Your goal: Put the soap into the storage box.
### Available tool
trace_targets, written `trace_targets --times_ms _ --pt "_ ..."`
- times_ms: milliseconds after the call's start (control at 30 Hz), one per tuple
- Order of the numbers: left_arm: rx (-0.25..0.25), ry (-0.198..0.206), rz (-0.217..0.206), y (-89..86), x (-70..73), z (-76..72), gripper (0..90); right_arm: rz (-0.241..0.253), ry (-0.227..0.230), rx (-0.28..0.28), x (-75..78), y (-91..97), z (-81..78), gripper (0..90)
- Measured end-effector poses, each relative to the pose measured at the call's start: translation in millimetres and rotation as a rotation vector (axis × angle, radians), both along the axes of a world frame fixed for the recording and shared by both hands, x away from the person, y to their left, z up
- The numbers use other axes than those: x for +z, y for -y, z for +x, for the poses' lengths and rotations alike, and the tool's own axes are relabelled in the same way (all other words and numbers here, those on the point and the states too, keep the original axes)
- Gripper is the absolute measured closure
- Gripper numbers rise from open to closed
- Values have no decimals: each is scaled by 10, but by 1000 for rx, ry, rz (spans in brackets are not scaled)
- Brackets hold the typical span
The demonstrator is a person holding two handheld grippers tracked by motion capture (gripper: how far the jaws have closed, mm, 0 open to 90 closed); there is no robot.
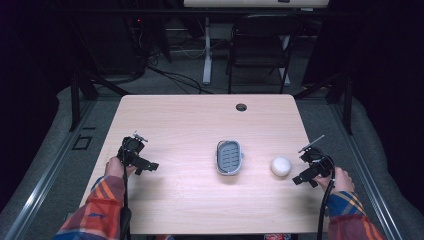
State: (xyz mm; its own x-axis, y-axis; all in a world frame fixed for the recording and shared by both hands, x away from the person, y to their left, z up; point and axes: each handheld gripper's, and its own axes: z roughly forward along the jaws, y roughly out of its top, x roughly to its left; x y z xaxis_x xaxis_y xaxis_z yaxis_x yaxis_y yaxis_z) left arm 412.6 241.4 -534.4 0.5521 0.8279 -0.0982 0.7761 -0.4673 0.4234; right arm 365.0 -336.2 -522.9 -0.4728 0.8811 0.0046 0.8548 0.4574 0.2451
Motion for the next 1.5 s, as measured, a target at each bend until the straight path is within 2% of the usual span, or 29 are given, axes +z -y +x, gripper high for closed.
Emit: trace_targets --times_ms 67,100,133,167,267,300,333,433,600,633,667,833,967,1000,1033,1100,1133,1167,1200,1367,1400,1433,1467,1500 --pt "2 -1 -1 1 -2 -3 0 -21 -21 20 13 5 14 16" --pt "2 -2 -2 0 -2 -7 0 -21 -21 20 13 5 14 16" --pt "-3 -1 0 -7 -1 -9 0 0 -3 -2 -11 -8 2 16" --pt "0 -2 -2 -12 -4 -14 0 -25 -25 22 12 -6 17 16" --pt "3 -6 -3 -29 -4 -24 0 -31 -30 32 13 -32 32 16" --pt "6 -7 -7 -30 -4 -28 0 -15 -17 18 -9 -50 28 16" --pt "5 -8 -7 -29 -3 -28 0 -48 -42 45 9 -61 47 16" --pt "-6 -6 -1 -11 -6 -22 0 -28 -30 25 -17 -84 32 15" --pt "-12 -11 -2 -12 -11 -18 0 -57 -53 54 4 -102 59 15" --pt "-12 -10 -2 -13 -10 -19 0 -22 -32 28 -20 -116 53 15" --pt "-11 -9 -2 -12 -8 -20 0 -40 -46 40 -2 -119 69 14" --pt "-16 -7 -2 4 -6 -21 0 -58 -47 65 63 -158 121 11" --pt "-20 -10 0 12 -6 -17 0 -48 -44 59 61 -198 150 5" --pt "-21 -10 0 14 -5 -18 0 -75 -65 82 82 -202 175 5" --pt "-22 -10 0 15 -4 -19 0 -41 -35 51 46 -219 167 5" --pt "-21 -9 -1 15 -3 -20 0 -109 -93 109 105 -219 230 3" --pt "-21 -8 0 14 -3 -20 0 -123 -102 123 113 -227 251 1" --pt "-22 -9 0 14 -3 -19 0 -68 -60 74 60 -245 226 0" --pt "-23 -9 -1 15 -5 -18 0 -56 -42 61 44 -264 234 0" --pt "-24 -9 -2 22 -4 -21 0 -92 -68 94 87 -298 281 0" --pt "-24 -8 -3 22 -4 -20 0 -53 -33 64 51 -333 277 0" --pt "-24 -8 -3 22 -4 -20 0 -53 -33 64 51 -333 277 0" --pt "-24 -10 -1 23 -5 -20 0 -81 -55 87 77 -336 300 0" --pt "-25 -9 -1 23 -4 -20 0 -164 -117 157 147 -341 361 0"
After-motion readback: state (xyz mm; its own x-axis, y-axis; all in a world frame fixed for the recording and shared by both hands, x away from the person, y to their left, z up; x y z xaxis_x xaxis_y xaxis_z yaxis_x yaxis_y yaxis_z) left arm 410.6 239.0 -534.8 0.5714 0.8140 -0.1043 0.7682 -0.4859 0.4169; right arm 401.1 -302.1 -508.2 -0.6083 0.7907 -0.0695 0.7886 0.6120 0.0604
